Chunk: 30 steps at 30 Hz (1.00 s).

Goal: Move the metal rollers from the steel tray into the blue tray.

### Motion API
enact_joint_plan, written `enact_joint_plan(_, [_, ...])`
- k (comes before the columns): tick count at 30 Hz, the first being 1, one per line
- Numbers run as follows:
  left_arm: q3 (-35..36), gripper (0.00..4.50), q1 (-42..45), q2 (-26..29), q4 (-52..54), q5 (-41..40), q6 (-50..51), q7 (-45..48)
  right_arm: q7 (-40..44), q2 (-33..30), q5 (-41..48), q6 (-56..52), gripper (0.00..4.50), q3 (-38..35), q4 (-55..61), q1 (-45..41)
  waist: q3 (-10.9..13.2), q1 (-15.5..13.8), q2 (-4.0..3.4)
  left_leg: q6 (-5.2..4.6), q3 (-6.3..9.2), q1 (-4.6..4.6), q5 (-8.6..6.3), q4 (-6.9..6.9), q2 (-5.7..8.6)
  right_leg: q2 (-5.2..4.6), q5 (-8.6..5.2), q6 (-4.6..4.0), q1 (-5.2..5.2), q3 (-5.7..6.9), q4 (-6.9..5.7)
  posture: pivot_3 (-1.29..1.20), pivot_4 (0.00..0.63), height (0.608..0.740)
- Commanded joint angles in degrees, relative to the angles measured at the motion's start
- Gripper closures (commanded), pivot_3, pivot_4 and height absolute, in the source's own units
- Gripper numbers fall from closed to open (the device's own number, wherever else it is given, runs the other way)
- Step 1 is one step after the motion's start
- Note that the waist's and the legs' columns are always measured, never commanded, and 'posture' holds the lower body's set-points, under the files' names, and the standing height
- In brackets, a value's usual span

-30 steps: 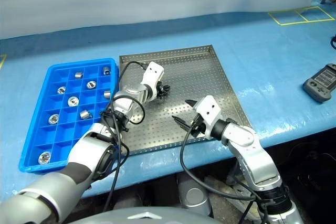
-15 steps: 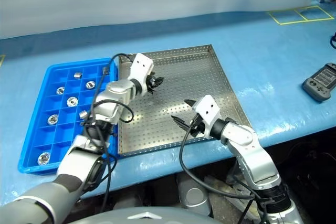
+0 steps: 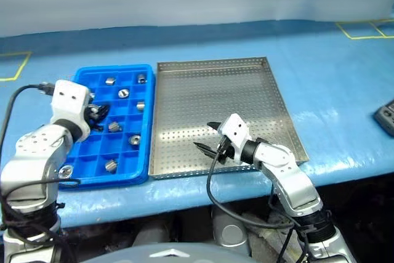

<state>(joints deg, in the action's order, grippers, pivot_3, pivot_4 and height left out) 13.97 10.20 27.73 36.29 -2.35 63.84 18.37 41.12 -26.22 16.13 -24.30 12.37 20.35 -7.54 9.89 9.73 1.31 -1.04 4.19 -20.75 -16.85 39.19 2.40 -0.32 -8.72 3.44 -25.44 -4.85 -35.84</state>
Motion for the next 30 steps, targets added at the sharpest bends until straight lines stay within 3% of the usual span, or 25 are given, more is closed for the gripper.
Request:
enact_joint_plan(1, [2.2, 2.52, -1.4, -0.8, 6.5, -0.4, 1.7, -1.5, 1.6, 0.4, 0.7, 1.0, 0.85, 0.4, 0.4, -2.0, 0.0, -1.7, 0.0, 0.01, 0.03, 0.0, 0.0, 0.0, 0.01, -0.02, 0.0, -0.01, 0.02, 0.05, 0.0, -0.07, 0.15, 0.74])
enact_joint_plan(8, [3.0, 2.52, -4.9, -2.6, 8.7, -0.8, 3.2, -3.3, 2.8, 0.3, 0.6, 1.0, 0.85, 0.6, -0.5, -3.0, 0.0, -5.0, 0.01, 0.05, 0.16, 0.0, 0.02, -0.01, 0.0, -0.09, -0.06, -0.14, 0.06, 0.22, 0.0, -0.05, 0.15, 0.74])
enact_joint_plan(19, [-1.8, 2.52, -5.0, -4.5, -1.2, -0.6, -3.4, -5.6, 2.7, 0.2, 0.7, 0.7, 0.85, 0.1, 0.4, -2.5, 0.0, -5.8, 0.02, 0.08, 0.22, 0.0, 0.04, 0.0, 0.0, -0.12, -0.08, -0.19, 0.1, 0.32, -0.01, -0.08, 0.15, 0.74])
enact_joint_plan(27, [-4.2, 0.04, -3.0, -4.5, -4.0, -0.2, -5.8, -6.3, 2.3, 0.0, 0.6, 0.6, 0.85, -0.3, 1.0, -2.0, 0.0, -5.6, 0.02, 0.08, 0.22, -0.01, 0.04, -0.01, 0.0, -0.15, -0.09, -0.21, 0.09, 0.32, 0.0, -0.09, 0.15, 0.74])
enact_joint_plan(30, [-3.2, 0.04, -2.7, -4.9, -3.0, -0.7, -6.3, -6.6, 2.2, -0.1, 0.7, 0.6, 0.85, -0.4, 1.1, -1.9, 0.0, -5.6, 0.02, 0.08, 0.23, -0.01, 0.04, -0.01, -0.01, -0.16, -0.09, -0.21, 0.09, 0.33, -0.01, -0.1, 0.15, 0.74])
